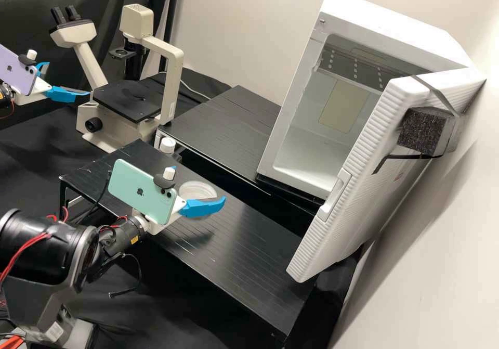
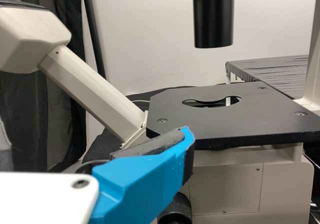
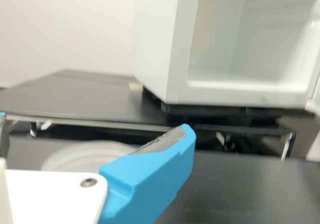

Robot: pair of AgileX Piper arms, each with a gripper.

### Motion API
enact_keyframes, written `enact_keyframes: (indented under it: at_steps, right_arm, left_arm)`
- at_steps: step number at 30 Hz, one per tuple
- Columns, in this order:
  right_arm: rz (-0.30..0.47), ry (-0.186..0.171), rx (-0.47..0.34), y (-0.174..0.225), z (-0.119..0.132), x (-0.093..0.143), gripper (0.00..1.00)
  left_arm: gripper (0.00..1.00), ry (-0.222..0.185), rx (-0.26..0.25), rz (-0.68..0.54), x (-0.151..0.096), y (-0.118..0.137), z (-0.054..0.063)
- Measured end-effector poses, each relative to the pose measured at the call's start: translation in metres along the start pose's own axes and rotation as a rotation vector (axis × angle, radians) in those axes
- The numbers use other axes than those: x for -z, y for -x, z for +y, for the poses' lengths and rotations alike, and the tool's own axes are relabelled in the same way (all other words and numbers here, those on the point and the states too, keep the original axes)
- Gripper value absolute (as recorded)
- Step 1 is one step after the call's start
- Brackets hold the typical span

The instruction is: Move the petri dish to the bench.

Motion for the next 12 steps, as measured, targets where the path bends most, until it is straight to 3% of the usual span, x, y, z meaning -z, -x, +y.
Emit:
enact_keyframes:
  at_steps: [6,12]
  right_arm:
    - [0.04,-0.032,-0.031,0.0084,0.0074,0.0068,1.0]
    - [0.091,-0.152,-0.006,0.0113,0.0073,0.0048,1.0]
  left_arm:
    - [1.0,0.0,0.0,0.0,0.0,0.0,0.0]
    - [1.0,0.0,0.0,0.0,0.0,0.0,0.0]
